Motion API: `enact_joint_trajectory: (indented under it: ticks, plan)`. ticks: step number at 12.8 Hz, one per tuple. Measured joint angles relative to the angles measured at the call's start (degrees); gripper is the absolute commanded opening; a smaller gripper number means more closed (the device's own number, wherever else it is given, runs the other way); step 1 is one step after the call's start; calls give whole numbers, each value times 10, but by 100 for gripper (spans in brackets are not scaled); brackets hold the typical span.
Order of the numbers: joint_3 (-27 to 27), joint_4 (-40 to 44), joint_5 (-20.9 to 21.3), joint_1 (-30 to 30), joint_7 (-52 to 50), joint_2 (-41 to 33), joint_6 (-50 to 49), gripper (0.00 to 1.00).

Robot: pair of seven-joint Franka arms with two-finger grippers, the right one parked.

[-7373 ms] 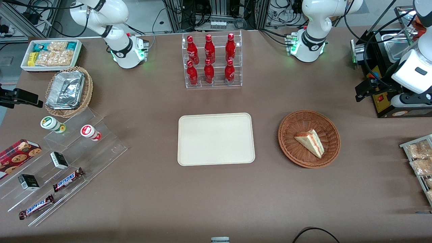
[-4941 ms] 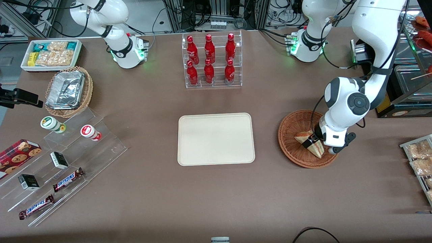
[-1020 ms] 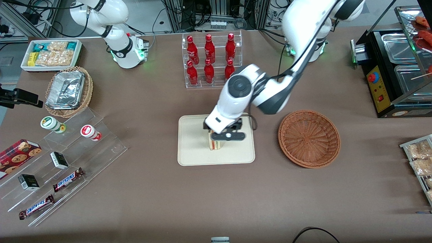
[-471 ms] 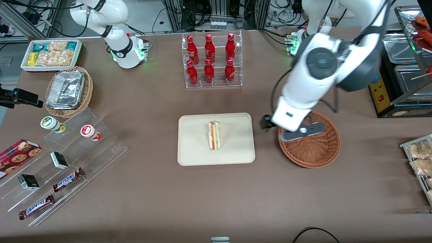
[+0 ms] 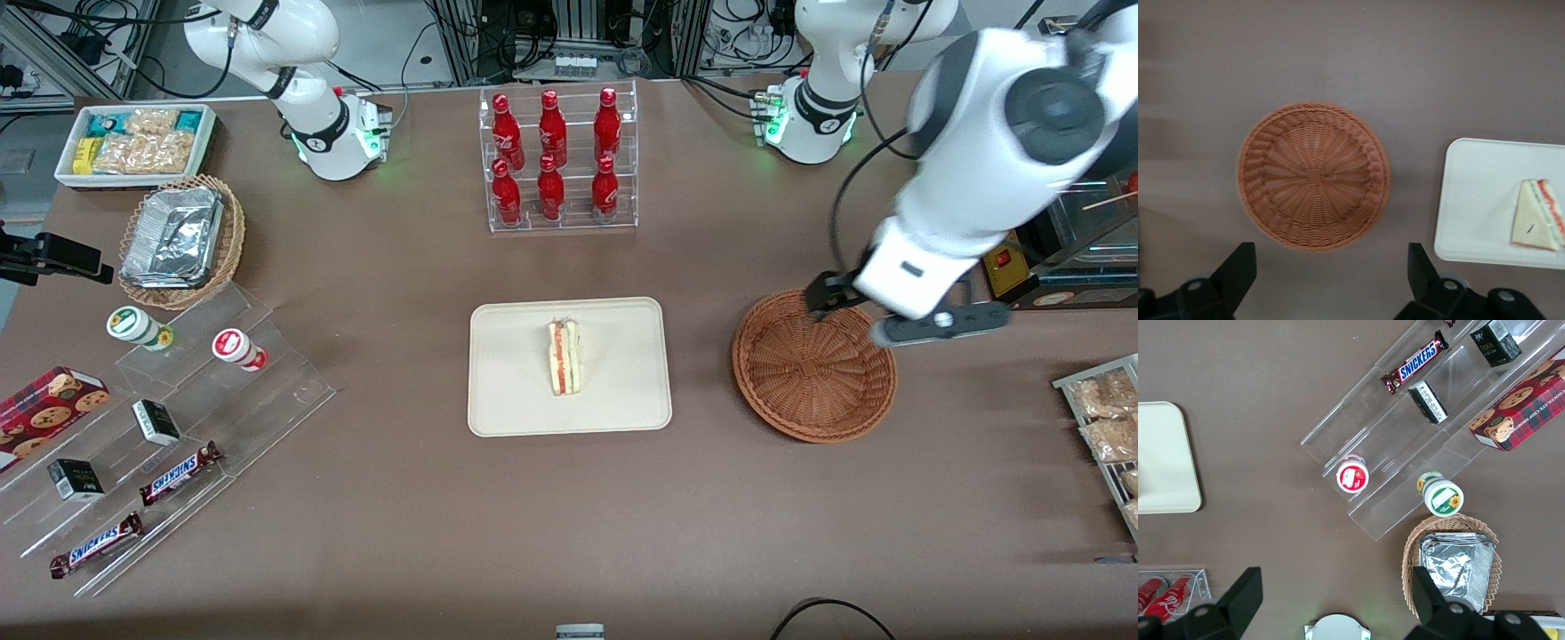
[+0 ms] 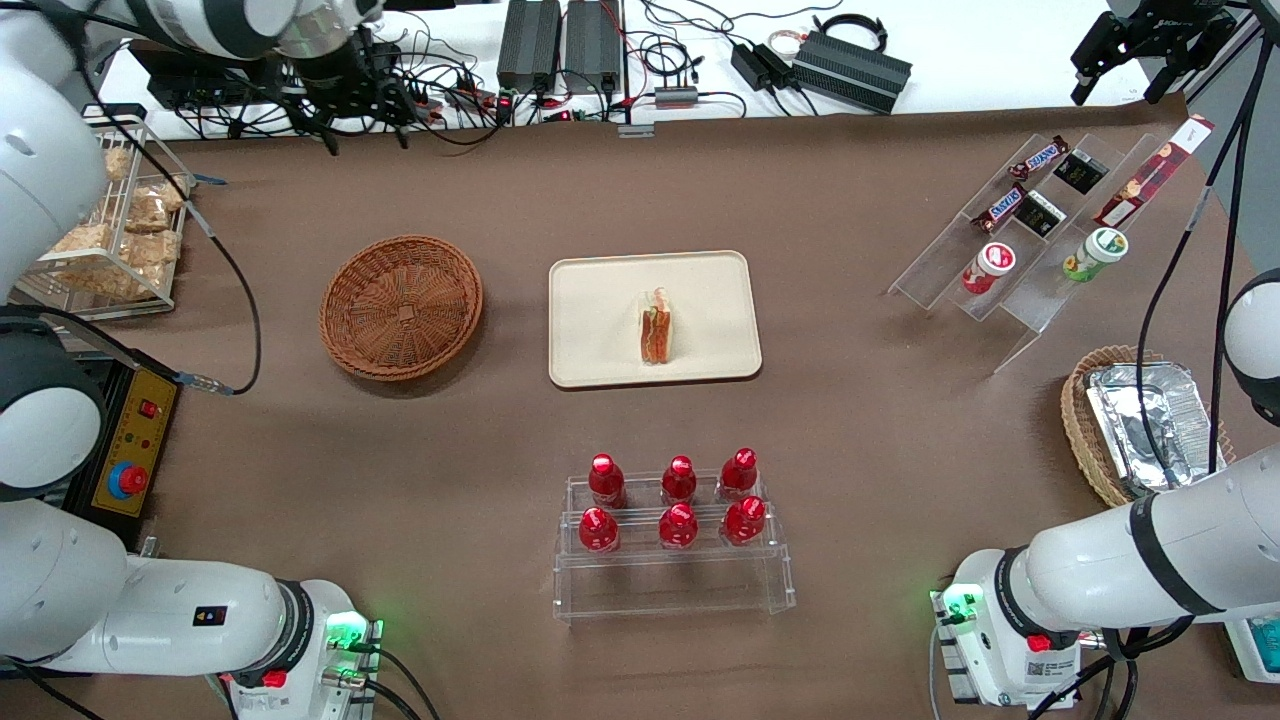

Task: Place sandwich from basket to tray

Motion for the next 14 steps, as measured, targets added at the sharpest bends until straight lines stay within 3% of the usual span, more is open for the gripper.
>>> enact_joint_trajectory:
  ticks: [5, 9, 14]
  plan:
    - [2, -5, 0, 44, 112, -32, -48, 100]
    - [80, -5, -9, 30, 217, -56, -67, 100]
    - [97, -3, -15, 27, 229, -68, -66, 100]
